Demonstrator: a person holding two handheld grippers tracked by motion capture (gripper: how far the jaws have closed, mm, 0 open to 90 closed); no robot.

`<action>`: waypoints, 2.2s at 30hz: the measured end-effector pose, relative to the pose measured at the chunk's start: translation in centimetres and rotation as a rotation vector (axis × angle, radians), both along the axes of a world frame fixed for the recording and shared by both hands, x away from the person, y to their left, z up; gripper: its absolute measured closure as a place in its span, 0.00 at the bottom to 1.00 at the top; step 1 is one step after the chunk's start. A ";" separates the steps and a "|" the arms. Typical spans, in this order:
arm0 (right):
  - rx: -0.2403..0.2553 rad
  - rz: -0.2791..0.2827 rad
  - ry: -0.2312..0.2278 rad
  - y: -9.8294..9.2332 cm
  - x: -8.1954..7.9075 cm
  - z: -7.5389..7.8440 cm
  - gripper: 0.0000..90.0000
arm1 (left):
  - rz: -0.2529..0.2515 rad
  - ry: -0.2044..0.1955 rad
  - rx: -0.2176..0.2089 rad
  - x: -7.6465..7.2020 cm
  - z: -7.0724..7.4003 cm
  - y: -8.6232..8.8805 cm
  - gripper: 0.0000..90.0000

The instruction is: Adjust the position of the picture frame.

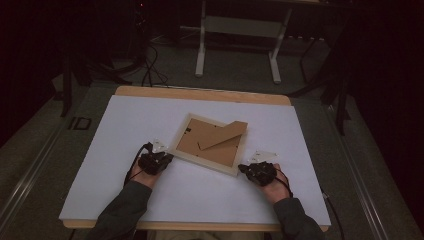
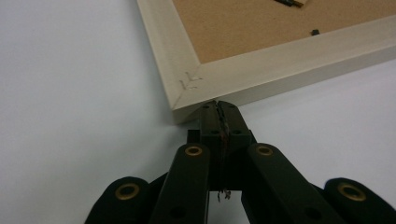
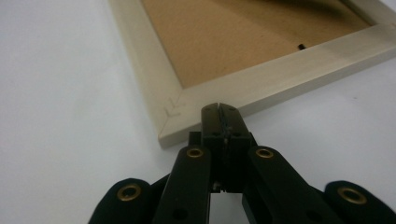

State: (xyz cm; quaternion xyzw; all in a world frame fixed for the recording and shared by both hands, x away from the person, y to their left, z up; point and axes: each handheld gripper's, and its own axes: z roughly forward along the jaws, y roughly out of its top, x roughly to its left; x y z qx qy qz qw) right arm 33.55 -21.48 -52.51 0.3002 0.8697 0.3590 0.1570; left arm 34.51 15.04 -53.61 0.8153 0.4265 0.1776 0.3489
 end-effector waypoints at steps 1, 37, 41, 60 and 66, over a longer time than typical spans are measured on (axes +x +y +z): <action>-0.003 0.004 0.005 0.1 -0.1 0.0 1.00 | 0.000 0.000 0.002 0.1 0.0 0.0 1.00; -0.018 0.189 0.001 6.9 -1.1 -0.8 1.00 | 0.017 0.003 -0.046 3.1 0.2 -2.1 1.00; -0.020 0.197 -0.003 7.5 -1.0 -0.7 1.00 | 0.010 0.008 -0.040 3.1 0.2 -2.3 1.00; 0.037 0.077 -0.055 3.2 1.8 2.0 1.00 | 0.019 -0.002 -0.033 2.7 0.7 -1.0 1.00; 0.025 0.022 -0.078 1.5 3.5 2.7 0.99 | 0.025 -0.004 -0.041 2.4 0.7 -0.7 1.00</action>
